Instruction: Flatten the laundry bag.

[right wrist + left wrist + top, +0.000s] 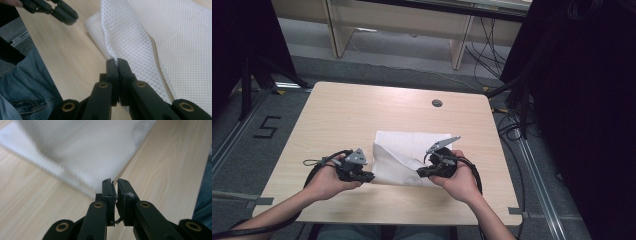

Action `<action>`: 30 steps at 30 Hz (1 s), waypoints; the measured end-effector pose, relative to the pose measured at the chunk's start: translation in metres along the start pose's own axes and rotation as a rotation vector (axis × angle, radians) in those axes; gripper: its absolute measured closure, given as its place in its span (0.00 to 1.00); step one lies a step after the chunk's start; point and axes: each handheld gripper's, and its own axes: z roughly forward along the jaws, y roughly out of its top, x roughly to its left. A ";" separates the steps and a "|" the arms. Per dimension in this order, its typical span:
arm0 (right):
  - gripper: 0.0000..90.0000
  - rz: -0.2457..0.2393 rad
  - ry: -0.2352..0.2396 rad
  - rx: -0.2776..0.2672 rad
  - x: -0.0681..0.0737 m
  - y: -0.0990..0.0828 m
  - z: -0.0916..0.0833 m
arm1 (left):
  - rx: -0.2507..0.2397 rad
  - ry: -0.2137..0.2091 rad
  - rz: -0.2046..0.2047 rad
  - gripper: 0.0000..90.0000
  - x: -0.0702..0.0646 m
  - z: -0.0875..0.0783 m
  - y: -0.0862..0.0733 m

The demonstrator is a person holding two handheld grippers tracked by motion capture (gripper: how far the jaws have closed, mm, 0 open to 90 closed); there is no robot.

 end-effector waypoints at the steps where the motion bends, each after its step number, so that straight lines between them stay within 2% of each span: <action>1: 1.00 0.010 0.002 0.000 0.002 -0.002 0.002 | 0.009 0.009 -0.012 0.93 0.003 -0.001 -0.005; 2: 1.00 0.010 0.002 0.000 0.002 -0.002 0.002 | 0.010 0.017 -0.028 0.93 0.005 -0.003 -0.011; 3: 1.00 -0.002 -0.002 0.007 0.003 -0.004 0.001 | 0.023 0.017 -0.016 0.92 0.008 -0.005 -0.014; 5: 1.00 0.001 0.012 0.011 0.007 -0.007 0.002 | 0.009 0.037 -0.052 0.91 0.013 -0.010 -0.022; 6: 1.00 -0.016 0.013 0.014 0.007 -0.008 0.002 | 0.011 0.044 -0.063 0.90 0.015 -0.012 -0.025; 8: 1.00 0.000 0.018 0.024 0.013 -0.011 0.003 | -0.005 0.069 -0.091 0.88 0.020 -0.018 -0.030; 10: 1.00 -0.014 0.020 0.026 0.016 -0.014 0.005 | -0.010 0.075 -0.084 0.85 0.024 -0.021 -0.033; 11: 1.00 -0.014 0.020 0.026 0.016 -0.014 0.005 | -0.015 0.084 -0.107 0.85 0.025 -0.022 -0.034; 12: 1.00 0.013 0.010 0.048 0.019 -0.016 0.004 | -0.013 0.103 -0.094 0.84 0.029 -0.024 -0.035; 13: 1.00 -0.006 0.027 0.049 0.021 -0.019 0.007 | -0.013 0.109 -0.108 0.82 0.031 -0.026 -0.036; 14: 1.00 -0.005 0.036 0.060 0.023 -0.022 0.008 | -0.026 0.129 -0.130 0.81 0.037 -0.029 -0.037; 15: 1.00 -0.002 0.037 0.065 0.025 -0.025 0.010 | -0.026 0.129 -0.130 0.80 0.037 -0.029 -0.037; 16: 1.00 -0.002 0.045 0.071 0.026 -0.027 0.011 | -0.038 0.148 -0.135 0.80 0.041 -0.031 -0.036; 18: 1.00 -0.003 0.044 0.080 0.027 -0.029 0.012 | -0.046 0.150 -0.142 0.79 0.042 -0.032 -0.036; 22: 1.00 -0.010 0.072 0.110 0.031 -0.039 0.015 | -0.057 0.161 -0.152 0.77 0.046 -0.033 -0.033; 23: 1.00 -0.023 0.084 0.129 0.033 -0.044 0.016 | -0.067 0.155 -0.184 0.75 0.048 -0.031 -0.031; 25: 1.00 -0.026 0.087 0.138 0.034 -0.046 0.016 | -0.072 0.160 -0.188 0.74 0.049 -0.029 -0.030; 26: 1.00 -0.047 0.092 0.137 0.034 -0.048 0.017 | -0.062 0.161 -0.179 0.74 0.051 -0.029 -0.028; 27: 1.00 -0.028 0.098 0.156 0.036 -0.051 0.017 | -0.069 0.164 -0.190 0.74 0.051 -0.028 -0.026; 28: 1.00 -0.046 0.103 0.158 0.035 -0.053 0.019 | -0.073 0.173 -0.187 0.73 0.052 -0.027 -0.023; 29: 1.00 -0.042 0.102 0.166 0.036 -0.055 0.020 | -0.084 0.171 -0.179 0.72 0.053 -0.026 -0.020; 30: 1.00 -0.037 0.109 0.184 0.037 -0.058 0.022 | -0.085 0.174 -0.189 0.71 0.052 -0.025 -0.018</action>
